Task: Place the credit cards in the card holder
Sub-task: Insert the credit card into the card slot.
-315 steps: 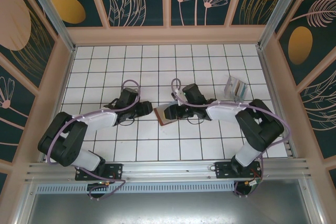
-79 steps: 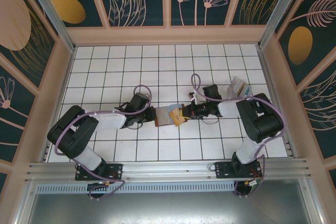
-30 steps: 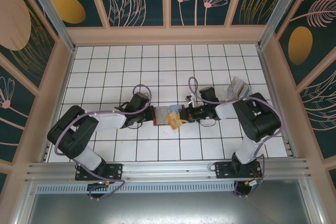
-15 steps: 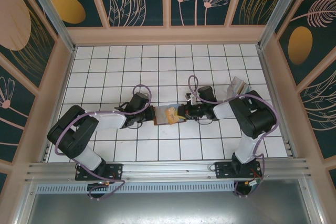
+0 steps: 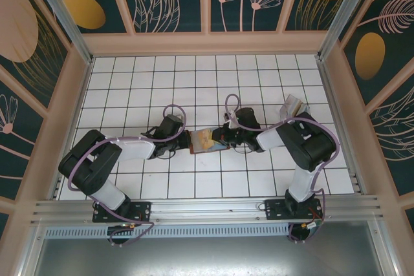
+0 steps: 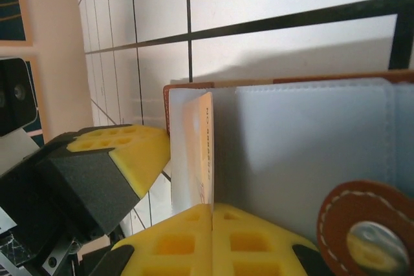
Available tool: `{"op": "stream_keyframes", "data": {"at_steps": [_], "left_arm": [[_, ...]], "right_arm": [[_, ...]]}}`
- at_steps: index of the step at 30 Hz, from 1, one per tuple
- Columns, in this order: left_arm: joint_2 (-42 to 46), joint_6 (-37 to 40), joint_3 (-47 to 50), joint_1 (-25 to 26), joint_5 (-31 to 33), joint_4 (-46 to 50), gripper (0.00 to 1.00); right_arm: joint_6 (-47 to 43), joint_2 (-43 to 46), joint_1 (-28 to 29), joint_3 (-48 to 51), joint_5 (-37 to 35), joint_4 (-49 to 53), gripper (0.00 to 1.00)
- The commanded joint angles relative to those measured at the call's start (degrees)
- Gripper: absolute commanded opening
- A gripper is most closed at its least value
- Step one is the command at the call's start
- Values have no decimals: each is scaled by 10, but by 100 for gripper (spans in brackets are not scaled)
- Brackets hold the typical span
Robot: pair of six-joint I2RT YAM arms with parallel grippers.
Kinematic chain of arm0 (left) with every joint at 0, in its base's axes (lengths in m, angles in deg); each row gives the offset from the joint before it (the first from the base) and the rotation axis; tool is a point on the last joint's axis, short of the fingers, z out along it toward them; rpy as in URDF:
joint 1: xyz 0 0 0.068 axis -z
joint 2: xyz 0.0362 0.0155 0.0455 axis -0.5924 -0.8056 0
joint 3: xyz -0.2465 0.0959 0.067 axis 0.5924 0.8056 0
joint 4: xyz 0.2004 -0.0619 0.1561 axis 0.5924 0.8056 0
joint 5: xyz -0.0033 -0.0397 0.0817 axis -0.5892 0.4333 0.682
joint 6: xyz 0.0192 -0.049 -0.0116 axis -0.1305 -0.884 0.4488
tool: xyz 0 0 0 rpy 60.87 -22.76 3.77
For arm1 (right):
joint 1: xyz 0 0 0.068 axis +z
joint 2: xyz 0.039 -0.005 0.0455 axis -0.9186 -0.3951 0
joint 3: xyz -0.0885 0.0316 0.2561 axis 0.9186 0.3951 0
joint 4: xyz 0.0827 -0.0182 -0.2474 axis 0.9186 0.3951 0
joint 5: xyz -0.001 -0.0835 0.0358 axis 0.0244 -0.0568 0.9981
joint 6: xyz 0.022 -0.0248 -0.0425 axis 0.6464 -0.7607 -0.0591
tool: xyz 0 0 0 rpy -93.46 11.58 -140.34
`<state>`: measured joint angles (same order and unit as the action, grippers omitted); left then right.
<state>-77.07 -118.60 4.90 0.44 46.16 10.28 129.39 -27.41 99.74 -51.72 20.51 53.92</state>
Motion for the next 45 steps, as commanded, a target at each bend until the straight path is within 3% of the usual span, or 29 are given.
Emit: {"op": "stream_keyframes", "data": {"at_steps": [1, 13, 18, 23, 30, 39, 42, 45], "left_arm": [[-10, -3, 12, 1, -2, 14, 8], [-11, -7, 10, 0, -4, 9, 8], [-13, -8, 6, 0, -4, 18, 8], [-6, -6, 8, 0, 4, 22, 8], [-11, -1, 6, 0, 7, 26, 8], [-18, -3, 1, 0, -1, 22, 8], [-15, -6, 8, 0, -1, 12, 8], [-18, -2, 4, 0, 0, 22, 8]], "right_arm": [[20, 9, 2, 21, -62, -29, 0], [78, 8, 60, 34, -108, -91, 0], [70, 17, 75, 29, -129, -57, 0], [22, 45, 75, 24, -165, 27, 18], [-30, 83, 75, 9, -191, 108, 26], [-24, 50, 88, -4, -165, 88, 13], [-24, 39, 94, -15, -159, 86, 0], [-26, 31, 100, -27, -158, 88, 0]]}}
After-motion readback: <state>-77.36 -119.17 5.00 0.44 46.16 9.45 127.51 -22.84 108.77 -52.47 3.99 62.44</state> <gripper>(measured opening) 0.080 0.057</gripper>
